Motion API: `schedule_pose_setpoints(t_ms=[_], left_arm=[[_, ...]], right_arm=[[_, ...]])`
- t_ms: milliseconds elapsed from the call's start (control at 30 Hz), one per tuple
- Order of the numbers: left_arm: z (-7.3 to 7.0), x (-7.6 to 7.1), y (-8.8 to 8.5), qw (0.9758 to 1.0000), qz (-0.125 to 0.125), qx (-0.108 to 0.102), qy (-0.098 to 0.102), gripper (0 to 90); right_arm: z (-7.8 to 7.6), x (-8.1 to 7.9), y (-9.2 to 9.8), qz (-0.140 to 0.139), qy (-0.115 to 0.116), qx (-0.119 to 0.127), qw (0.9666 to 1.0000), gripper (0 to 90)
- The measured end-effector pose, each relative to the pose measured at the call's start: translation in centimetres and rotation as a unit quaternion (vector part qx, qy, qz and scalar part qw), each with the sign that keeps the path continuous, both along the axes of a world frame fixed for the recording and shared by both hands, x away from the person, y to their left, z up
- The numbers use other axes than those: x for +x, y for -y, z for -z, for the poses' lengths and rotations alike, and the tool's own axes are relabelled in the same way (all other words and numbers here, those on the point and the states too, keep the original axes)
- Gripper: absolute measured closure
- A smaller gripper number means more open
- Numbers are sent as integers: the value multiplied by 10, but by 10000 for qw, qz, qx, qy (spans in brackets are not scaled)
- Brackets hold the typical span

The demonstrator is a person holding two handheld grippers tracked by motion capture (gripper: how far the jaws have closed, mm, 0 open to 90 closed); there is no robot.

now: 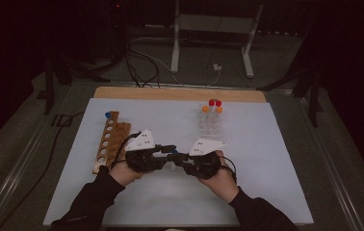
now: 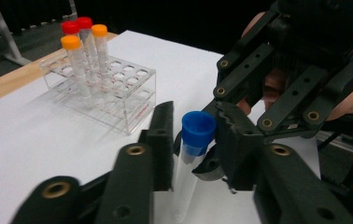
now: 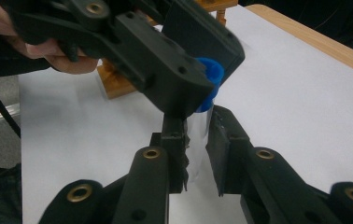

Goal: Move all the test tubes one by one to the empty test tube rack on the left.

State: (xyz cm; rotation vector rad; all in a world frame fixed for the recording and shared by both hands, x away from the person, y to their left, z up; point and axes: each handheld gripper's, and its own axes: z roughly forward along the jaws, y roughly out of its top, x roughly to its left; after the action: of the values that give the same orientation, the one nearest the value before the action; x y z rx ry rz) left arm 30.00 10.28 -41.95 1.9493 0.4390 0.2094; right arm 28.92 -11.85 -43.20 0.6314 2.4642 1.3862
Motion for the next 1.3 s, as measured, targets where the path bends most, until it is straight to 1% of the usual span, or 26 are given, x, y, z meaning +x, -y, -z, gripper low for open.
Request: schedule_pose_setpoints(t_ms=[67,133,200,300,400,467,500,533,567,633,767,867,967,1033,1100,1233,1300], left_arm=[[0,0,0,10000,-4,10,7,755],[-1,0,-1,10000,24,13,30,764],[-2,1,-2,10000,48,-14,-9,769],[-6,2,-4,10000,24,-6,23,771],[-12,5,-9,9999,-88,1,49,772],[-15,7,-14,9998,-184,7,66,772],[-17,8,-16,9997,-214,-10,64,772],[-19,8,-19,9995,-291,11,102,772],[-21,9,-22,9995,-313,22,106,772],[-26,12,-28,9988,-443,75,211,772],[-35,18,-43,9974,-669,53,275,772],[-41,23,-56,9957,-867,51,308,773],[-47,29,-69,9936,-1080,27,340,773],[-50,33,-79,9917,-1235,11,362,772],[-54,37,-89,9895,-1385,45,401,773],[-60,44,-109,9849,-1684,61,388,772],[-62,48,-118,9819,-1843,96,417,773]], right_arm=[[0,0,0,4,-12,6,10000,769],[0,1,0,-22,-41,31,10000,768],[-1,1,1,-19,-37,58,10000,763],[-3,0,2,1,-5,83,10000,732],[-4,0,4,61,43,65,10000,660],[-5,1,5,90,41,87,9999,578],[-6,1,6,86,63,111,9999,543],[-7,0,6,114,97,118,9998,504],[-7,0,6,119,101,123,9998,466],[-9,-1,6,167,149,148,9996,389],[-11,-1,6,196,173,213,9994,250],[-12,-1,6,276,93,288,9992,130],[-12,1,6,379,70,339,9987,31],[-12,2,7,449,9,365,9983,3],[-12,2,8,473,34,385,9981,0],[-12,2,9,352,49,385,9986,0],[-11,2,9,372,55,353,9987,0]])
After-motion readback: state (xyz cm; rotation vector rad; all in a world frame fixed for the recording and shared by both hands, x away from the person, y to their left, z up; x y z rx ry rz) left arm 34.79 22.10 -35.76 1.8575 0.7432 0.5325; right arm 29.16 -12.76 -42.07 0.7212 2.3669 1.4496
